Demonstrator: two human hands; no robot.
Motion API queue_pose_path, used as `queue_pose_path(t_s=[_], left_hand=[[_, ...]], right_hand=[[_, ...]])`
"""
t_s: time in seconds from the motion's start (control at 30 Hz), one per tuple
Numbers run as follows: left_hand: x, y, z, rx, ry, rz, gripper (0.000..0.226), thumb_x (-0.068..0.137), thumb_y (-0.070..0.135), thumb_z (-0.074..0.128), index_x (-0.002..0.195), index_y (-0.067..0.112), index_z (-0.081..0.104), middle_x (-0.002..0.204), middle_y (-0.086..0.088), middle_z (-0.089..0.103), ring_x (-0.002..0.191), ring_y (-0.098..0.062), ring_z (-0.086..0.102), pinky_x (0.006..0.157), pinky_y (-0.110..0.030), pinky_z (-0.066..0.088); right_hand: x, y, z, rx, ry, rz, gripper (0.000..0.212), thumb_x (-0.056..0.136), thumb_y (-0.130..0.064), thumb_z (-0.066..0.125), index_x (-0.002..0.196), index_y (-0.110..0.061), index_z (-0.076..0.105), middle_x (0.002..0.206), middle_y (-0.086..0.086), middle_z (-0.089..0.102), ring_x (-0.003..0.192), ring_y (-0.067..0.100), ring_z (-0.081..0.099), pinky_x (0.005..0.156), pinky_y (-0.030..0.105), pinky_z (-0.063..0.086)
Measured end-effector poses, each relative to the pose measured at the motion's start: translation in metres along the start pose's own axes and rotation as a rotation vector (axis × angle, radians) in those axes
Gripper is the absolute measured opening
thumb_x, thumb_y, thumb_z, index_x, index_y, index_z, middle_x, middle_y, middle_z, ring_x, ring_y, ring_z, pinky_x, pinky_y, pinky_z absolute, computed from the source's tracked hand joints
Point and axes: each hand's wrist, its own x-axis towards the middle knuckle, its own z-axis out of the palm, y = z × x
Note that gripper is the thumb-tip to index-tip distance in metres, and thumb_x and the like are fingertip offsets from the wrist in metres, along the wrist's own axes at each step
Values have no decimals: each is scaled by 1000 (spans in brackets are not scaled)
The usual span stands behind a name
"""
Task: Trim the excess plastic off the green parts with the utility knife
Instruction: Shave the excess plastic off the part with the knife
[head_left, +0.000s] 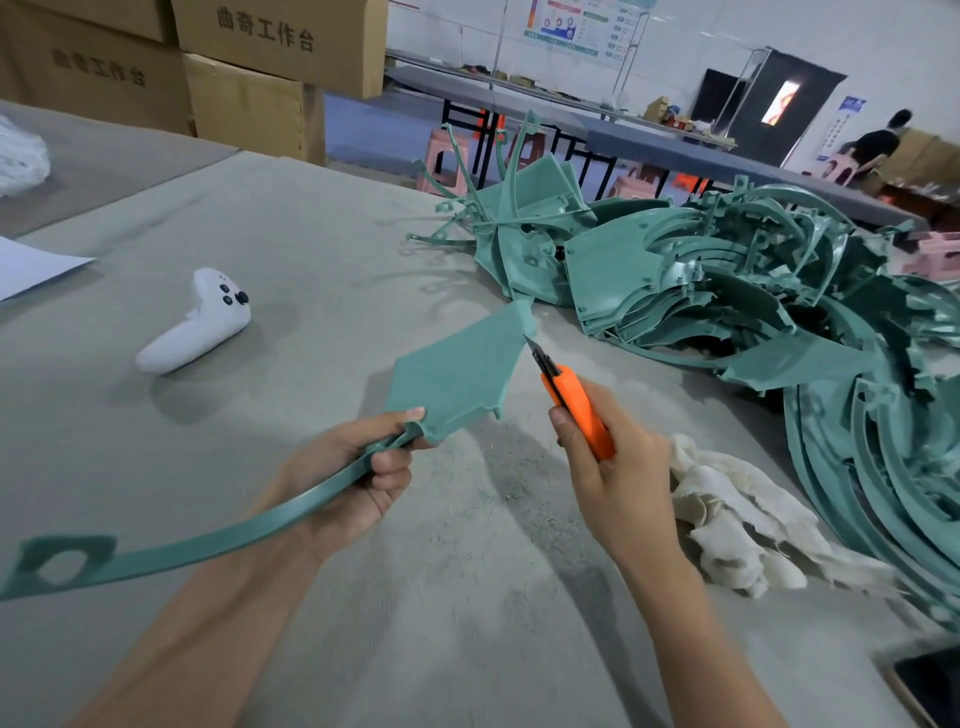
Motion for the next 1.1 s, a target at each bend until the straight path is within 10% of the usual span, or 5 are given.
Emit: queue_pose_path(t_s=[0.87,1.1], left_hand=[[-3,6,-10,-28,-51,49,8,77,6,52,78,10,45,57,-4,54,26,-2,32,28,-11,24],[-3,6,-9,31,-66,79,8,76,7,55,72,9,48,59,-5,55,26,-2,30,29,-11,22]], right_hand=[[-11,-4,2,67,-108,-132,25,92,-19,65,117,-15,69,75,-31,53,58,-2,52,57,6,33],[-4,-3,5,161,-16,-25,22,93,-38,58,114,-40,60,69,-7,62,51,12,54,45,24,40]])
